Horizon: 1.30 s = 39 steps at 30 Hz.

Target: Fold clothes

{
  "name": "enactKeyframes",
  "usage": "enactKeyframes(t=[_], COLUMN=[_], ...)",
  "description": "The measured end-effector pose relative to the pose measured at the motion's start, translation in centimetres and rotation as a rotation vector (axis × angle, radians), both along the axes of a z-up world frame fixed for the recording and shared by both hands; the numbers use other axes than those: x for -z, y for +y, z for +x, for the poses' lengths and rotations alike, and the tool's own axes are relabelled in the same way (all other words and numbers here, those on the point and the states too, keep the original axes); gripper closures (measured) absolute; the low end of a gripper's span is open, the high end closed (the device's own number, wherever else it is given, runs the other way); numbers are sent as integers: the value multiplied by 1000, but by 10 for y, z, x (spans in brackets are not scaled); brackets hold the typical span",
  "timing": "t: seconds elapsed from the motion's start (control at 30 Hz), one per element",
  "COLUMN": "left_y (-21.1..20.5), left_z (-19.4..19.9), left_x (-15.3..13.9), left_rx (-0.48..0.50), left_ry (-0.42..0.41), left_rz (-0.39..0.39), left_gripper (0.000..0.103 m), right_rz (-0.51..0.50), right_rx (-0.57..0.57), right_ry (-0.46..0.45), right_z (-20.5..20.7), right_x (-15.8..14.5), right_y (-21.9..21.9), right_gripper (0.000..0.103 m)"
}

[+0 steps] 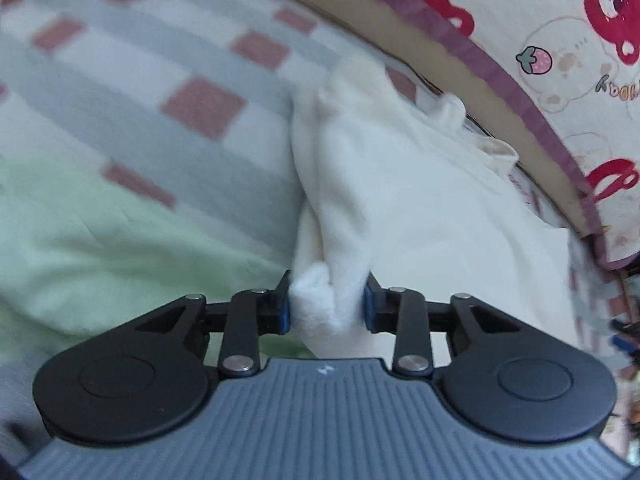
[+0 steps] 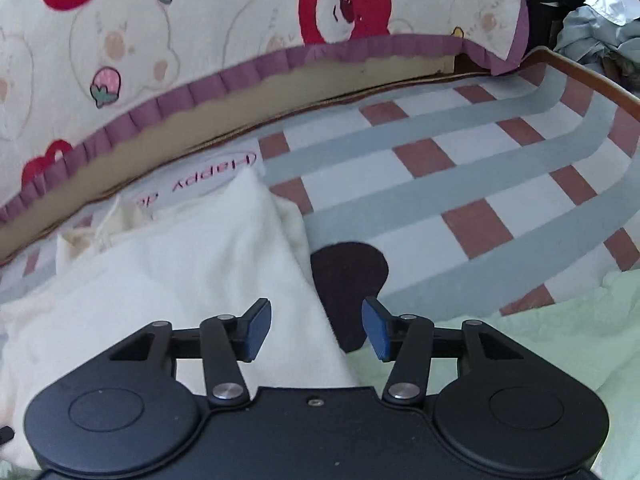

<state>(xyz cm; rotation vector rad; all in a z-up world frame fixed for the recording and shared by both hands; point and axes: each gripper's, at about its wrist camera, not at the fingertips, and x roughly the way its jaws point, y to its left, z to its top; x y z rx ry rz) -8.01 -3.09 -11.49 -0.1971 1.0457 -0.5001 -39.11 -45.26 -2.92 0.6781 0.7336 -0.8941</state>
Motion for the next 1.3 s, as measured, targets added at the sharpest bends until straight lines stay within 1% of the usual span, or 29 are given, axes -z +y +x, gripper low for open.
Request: enactKeyframes(t=[0.1,0.17,0.23,0.27,0.3,0.33,0.37,0.4,0.47,0.5,0.53,0.6,0.63,0.7,0.73,0.77,0.83,0.87,0.93,0.97,1.0,1.1,1.13,1.17,1.2,1.23,1.27,1.3], left_y=[3,8,8,4,-1,-9,-20,-31,-44,-49,-53,-57,-58,-58,-58,-59,-61,-64,-66,-68,-71,-82,-87,-91,-97,-107,-116,-124], left_z=[-2,2,11,17,25,32,40,50,75,88,104,132,143,160,162,162,161,159,157,155,154,152,154,155,155,151,146,142], left_x=[-17,-24,-30,-33,-35,-37,-38,-37,-31,-28,-23,-10,-2,13,18,20,24,25,25,25,25,26,27,28,29,30,31,32], left_rx=[-22,-39,-23,13,50,94,141,190,240,261,262,237,204,113,100,111,135,157,209,233,248,291,302,312,330,375,421,458], left_ry=[-102,-133,-145,-150,-157,-177,-212,-250,-283,-294,-290,-277,-266,-221,-199,-189,-171,-169,-165,-164,-169,-180,-177,-175,-177,-195,-214,-234], left_rz=[88,98,67,31,-2,-13,5,26,10,-3,-34,-102,-135,-133,-137,-134,-126,-114,-105,-101,-92,-66,-62,-58,-42,16,75,131], left_gripper=[70,69,69,66,61,60,58,58,58,58,58,58,58,58,58,58,57,56,54,51,45,39,37,34,35,42,67,83], right_rz=[4,8,-1,-22,-44,-70,-91,-109,-149,-173,-196,-208,-207,-223,-242,-262,-259,-245,-201,-175,-152,-146,-118,-93,-80,-97,-154,-205], right_rx=[-38,-67,-105,-136,-178,-228,-271,-311,-388,-417,-427,-428,-427,-422,-419,-415,-377,-366,-358,-340,-321,-289,-283,-293,-314,-344,-387,-422], right_ry=[-34,-57,-66,-53,-30,1,18,9,-32,-46,-48,-34,-21,17,72,148,287,278,131,82,40,-79,-119,-134,-131,-116,-78,-42], right_z=[7,14,22,29,37,47,55,63,76,84,92,110,119,134,141,149,161,162,157,153,149,137,134,133,135,137,140,142], right_x=[3,5,6,5,4,3,1,-1,-5,-5,-3,7,15,33,42,52,67,71,74,77,80,90,94,97,100,100,97,95], right_y=[0,1,2,4,6,8,10,10,6,3,-1,-14,-24,-43,-51,-58,-65,-67,-72,-76,-81,-91,-94,-95,-95,-90,-80,-70], right_gripper=[47,47,47,47,47,47,47,47,47,47,47,47,47,47,47,47,47,47,47,47,47,47,48,53,78,82,82,83])
